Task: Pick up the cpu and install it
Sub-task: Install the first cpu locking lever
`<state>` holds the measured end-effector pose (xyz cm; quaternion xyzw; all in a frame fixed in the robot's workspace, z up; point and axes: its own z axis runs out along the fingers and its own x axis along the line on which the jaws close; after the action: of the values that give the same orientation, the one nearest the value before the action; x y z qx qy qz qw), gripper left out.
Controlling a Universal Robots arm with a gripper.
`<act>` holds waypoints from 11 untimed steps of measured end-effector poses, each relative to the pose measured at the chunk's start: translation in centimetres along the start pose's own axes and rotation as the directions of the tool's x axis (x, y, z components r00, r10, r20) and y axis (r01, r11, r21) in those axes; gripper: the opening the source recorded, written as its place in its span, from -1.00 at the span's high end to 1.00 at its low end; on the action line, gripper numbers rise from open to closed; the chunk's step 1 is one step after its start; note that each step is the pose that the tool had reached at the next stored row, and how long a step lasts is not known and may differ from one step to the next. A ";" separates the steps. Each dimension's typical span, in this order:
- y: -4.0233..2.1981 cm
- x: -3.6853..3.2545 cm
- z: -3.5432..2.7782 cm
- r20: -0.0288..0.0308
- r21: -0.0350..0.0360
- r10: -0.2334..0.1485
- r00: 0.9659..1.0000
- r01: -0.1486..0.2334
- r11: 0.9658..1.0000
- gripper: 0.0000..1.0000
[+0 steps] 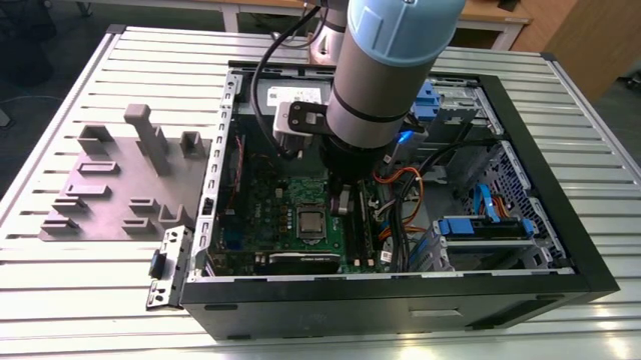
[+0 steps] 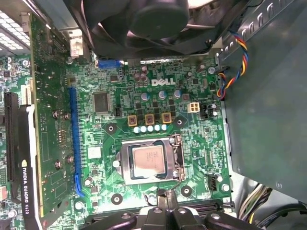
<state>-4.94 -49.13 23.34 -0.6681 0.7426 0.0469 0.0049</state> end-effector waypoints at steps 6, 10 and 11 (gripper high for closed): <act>-0.02 0.18 0.04 -0.006 0.001 0.000 1.000 0.000 1.000 0.79; -0.03 0.29 0.10 -0.007 0.001 -0.002 1.000 0.002 1.000 0.79; -0.04 0.29 0.11 -0.007 0.001 -0.004 1.000 0.004 1.000 0.79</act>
<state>-4.93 -49.41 23.21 -0.6698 0.7412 0.0445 0.0027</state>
